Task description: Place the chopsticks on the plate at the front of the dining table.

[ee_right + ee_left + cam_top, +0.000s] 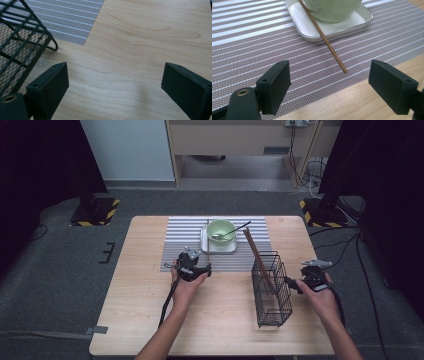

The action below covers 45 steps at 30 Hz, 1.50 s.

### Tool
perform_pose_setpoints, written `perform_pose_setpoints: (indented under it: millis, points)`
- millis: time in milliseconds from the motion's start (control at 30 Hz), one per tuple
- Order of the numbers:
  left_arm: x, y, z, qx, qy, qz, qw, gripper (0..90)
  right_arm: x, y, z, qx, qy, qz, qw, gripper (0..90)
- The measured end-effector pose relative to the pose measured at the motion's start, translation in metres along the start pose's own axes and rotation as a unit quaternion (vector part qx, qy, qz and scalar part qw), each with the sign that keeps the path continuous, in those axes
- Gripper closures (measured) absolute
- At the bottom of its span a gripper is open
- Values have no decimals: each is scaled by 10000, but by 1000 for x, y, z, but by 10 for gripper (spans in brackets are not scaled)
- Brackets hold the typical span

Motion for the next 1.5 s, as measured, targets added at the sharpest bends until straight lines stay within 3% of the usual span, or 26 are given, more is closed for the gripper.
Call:
perform_pose_setpoints:
  millis: [200,433,600,767,967,1267,1433,1500]
  points:
    - [0,0,-8,-109,49,57,9999,137,14,-3,-21,173,87,-152,9997,158]
    - [-1,-3,-18,-232,124,104,9996,109,41,-5,-71,283,415,-431,9978,225]
    - [-3,-4,-27,-322,184,164,9992,97,63,-14,-104,447,689,-568,9950,269]
    - [-4,-8,-36,-310,281,188,9989,98,82,-27,-123,641,814,-697,9922,320]
    - [-10,-10,-42,-360,270,209,9988,97,100,-47,-131,863,839,-949,9882,387]
    - [-27,-12,-44,-443,201,210,9986,102,123,-87,-122,1240,1025,-1342,9778,635]
    - [-35,-14,-44,-460,162,231,9985,106,130,-112,-111,1362,999,-1511,9740,650]
    - [-38,-15,-44,-481,172,200,9985,108,132,-121,-107,1403,967,-1516,9736,605]
Point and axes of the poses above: each handheld gripper's, and its own axes: z roughly forward along the jaws, x roughly out of its top, y roughly to its right, the point moved 8 cm from there along z, roughly forward along the jaws, and after that the axes turned 12 degrees about -y, right-handed, at the moved point
